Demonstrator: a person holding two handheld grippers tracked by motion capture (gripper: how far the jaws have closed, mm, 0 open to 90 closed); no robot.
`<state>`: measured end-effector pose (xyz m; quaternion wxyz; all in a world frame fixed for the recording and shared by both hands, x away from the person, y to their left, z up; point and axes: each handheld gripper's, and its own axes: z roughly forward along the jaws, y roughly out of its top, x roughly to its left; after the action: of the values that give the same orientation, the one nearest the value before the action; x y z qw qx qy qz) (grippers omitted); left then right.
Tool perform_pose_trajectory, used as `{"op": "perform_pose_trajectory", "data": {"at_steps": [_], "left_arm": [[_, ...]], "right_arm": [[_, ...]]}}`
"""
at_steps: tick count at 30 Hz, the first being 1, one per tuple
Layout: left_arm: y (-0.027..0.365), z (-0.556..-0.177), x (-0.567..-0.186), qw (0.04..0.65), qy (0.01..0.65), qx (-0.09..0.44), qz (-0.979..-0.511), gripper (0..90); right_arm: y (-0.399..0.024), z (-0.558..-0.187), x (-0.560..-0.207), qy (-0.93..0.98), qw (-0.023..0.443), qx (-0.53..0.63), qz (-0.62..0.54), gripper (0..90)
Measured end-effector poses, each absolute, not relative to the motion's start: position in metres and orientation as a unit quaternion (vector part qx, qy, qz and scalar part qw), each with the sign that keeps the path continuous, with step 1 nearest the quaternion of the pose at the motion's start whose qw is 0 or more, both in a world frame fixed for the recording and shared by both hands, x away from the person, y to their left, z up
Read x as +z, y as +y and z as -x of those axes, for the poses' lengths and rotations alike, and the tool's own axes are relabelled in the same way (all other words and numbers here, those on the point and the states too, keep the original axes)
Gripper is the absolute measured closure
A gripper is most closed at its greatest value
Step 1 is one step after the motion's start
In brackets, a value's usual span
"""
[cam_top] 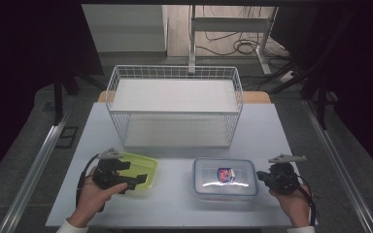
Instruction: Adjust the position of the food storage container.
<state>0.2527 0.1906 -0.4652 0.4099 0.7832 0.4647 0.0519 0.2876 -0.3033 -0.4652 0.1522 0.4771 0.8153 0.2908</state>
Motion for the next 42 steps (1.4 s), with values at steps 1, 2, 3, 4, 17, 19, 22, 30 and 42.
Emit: {"op": "perform_pose_trajectory", "data": {"at_steps": [1, 2, 3, 4, 17, 19, 22, 30, 42], "left_arm": [[0.19, -0.252, -0.465, 0.41, 0.463, 0.051, -0.784, 14.6], [0.189, -0.252, -0.466, 0.409, 0.462, 0.05, -0.785, 14.6], [0.189, -0.252, -0.466, 0.409, 0.463, 0.051, -0.785, 14.6], [0.189, -0.252, -0.466, 0.408, 0.462, 0.051, -0.785, 14.6], [0.188, -0.252, -0.465, 0.409, 0.46, 0.051, -0.787, 14.5], [0.188, -0.252, -0.466, 0.409, 0.46, 0.051, -0.786, 14.5], [0.187, -0.252, -0.466, 0.408, 0.463, 0.053, -0.785, 14.5], [0.182, -0.251, -0.464, 0.412, 0.47, 0.056, -0.778, 12.3], [0.164, -0.253, -0.459, 0.418, 0.479, 0.056, -0.77, 9.0]], "right_arm": [[-0.302, -0.287, -0.465, 0.816, 0.155, 0.288, -0.476, 89.1], [-0.302, -0.287, -0.465, 0.816, 0.155, 0.289, -0.477, 89.2], [-0.302, -0.288, -0.465, 0.815, 0.153, 0.29, -0.477, 89.1], [-0.301, -0.288, -0.466, 0.815, 0.153, 0.292, -0.477, 89.1], [-0.277, -0.29, -0.47, 0.82, 0.13, 0.318, -0.458, 89.2], [-0.272, -0.29, -0.472, 0.822, 0.129, 0.316, -0.456, 89.2], [-0.267, -0.291, -0.474, 0.822, 0.12, 0.324, -0.454, 89.1], [-0.272, -0.286, -0.468, 0.822, 0.129, 0.338, -0.441, 88.9], [-0.283, -0.272, -0.445, 0.8, 0.127, 0.369, -0.456, 29.6]]}}
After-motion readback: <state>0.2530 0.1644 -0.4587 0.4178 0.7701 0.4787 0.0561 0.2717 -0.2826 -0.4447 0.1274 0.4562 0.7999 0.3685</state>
